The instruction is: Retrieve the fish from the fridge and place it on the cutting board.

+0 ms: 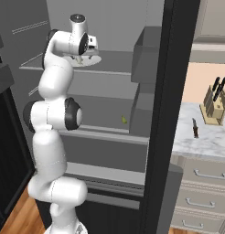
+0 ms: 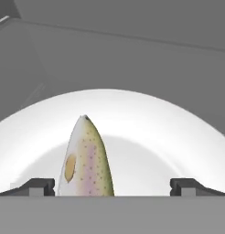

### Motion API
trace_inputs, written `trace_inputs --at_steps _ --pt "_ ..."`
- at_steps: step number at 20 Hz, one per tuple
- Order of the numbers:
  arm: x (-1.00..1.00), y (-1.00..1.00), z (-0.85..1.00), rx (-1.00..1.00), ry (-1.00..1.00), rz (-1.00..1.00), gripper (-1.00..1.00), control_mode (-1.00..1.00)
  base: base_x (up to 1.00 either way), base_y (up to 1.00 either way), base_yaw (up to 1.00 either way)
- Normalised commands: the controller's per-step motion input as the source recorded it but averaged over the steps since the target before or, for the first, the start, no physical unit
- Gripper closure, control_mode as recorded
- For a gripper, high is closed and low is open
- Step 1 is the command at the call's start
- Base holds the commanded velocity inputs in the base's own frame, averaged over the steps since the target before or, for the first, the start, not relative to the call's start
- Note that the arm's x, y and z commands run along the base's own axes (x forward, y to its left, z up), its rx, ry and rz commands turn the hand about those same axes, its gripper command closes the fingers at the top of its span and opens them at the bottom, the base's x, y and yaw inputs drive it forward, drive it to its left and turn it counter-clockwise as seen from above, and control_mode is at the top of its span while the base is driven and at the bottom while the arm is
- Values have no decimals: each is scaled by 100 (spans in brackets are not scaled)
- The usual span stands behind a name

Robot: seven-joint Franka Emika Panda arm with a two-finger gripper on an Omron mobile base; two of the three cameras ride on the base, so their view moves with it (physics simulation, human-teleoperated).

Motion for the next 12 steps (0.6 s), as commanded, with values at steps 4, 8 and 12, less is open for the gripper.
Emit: trace_inputs --at_steps 4,8,12 --pt "7 22 0 0 3 0 -100 -100 0 0 0" --pt "1 26 -14 -1 0 0 100 -100 0 0 0" --pt "-7 5 -31 -2 0 0 100 -100 0 0 0"
